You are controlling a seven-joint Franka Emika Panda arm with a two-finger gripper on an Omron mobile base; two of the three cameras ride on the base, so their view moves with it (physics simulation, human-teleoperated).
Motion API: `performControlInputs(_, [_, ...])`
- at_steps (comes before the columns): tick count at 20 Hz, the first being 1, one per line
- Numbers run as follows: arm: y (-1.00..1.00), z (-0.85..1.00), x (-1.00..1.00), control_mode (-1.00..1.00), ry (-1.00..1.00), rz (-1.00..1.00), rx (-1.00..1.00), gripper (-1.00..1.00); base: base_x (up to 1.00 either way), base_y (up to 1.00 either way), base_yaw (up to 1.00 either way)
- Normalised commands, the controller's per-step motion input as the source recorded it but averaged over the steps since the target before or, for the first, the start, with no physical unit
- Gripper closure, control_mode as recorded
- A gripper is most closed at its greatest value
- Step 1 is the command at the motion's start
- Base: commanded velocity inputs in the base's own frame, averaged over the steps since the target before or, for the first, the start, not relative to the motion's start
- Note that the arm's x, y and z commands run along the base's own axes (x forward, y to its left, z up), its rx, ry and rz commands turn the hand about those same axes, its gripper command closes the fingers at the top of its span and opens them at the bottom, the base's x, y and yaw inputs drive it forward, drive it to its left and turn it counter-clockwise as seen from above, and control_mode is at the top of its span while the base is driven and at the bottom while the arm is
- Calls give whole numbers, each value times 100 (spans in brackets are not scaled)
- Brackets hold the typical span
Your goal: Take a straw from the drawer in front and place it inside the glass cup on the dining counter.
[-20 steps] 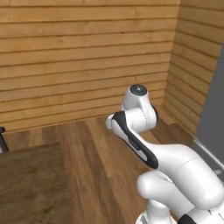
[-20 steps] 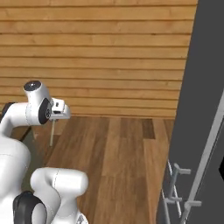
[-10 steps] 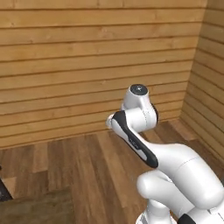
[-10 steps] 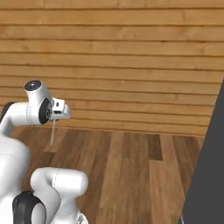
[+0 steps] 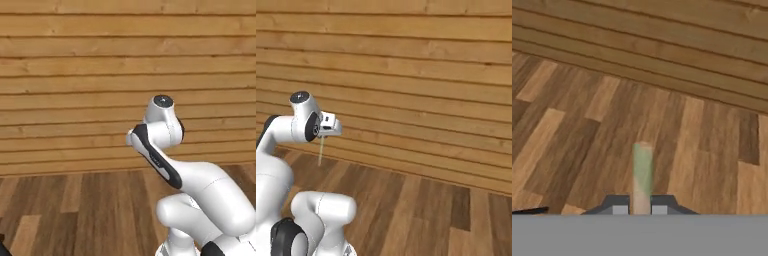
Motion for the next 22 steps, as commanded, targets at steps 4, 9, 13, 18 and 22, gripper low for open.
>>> performControlInputs(4, [0, 0, 0, 100, 0, 0, 0, 100, 100, 0, 71])
performControlInputs(9, [0, 0, 0, 100, 0, 0, 0, 100, 98, 0, 78])
performControlInputs(13, [0, 0, 0, 100, 0, 0, 0, 100, 85, 0, 83])
performControlInputs(18, [0, 0, 0, 100, 0, 0, 0, 100, 81, 0, 85])
performControlInputs(22, [0, 0, 0, 100, 0, 0, 0, 100, 84, 0, 84])
